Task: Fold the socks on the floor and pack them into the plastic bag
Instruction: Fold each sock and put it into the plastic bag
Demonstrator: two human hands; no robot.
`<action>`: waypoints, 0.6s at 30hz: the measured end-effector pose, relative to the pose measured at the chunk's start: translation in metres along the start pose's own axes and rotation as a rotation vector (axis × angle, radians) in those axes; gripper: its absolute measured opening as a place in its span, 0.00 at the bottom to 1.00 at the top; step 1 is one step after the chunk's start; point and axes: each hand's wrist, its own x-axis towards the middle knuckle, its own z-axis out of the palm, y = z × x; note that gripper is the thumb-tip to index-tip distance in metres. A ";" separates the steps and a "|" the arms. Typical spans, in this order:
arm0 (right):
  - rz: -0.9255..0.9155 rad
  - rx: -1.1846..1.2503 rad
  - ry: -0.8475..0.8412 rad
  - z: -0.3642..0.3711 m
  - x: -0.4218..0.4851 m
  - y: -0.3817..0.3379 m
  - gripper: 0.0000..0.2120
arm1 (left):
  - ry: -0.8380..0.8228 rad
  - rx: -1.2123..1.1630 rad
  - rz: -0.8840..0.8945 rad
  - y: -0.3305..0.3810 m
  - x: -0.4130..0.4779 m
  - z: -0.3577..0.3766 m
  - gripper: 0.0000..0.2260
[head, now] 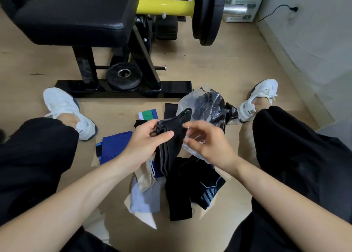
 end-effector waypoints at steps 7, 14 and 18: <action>-0.154 -0.400 -0.091 -0.034 0.014 0.008 0.33 | -0.255 0.124 0.030 0.013 0.003 -0.018 0.08; -0.008 -0.157 -0.194 -0.034 0.009 -0.002 0.07 | -0.018 0.119 0.028 0.006 0.007 -0.021 0.07; -0.056 -0.096 -0.240 -0.026 0.003 -0.011 0.24 | 0.112 0.155 0.041 0.000 0.009 -0.017 0.07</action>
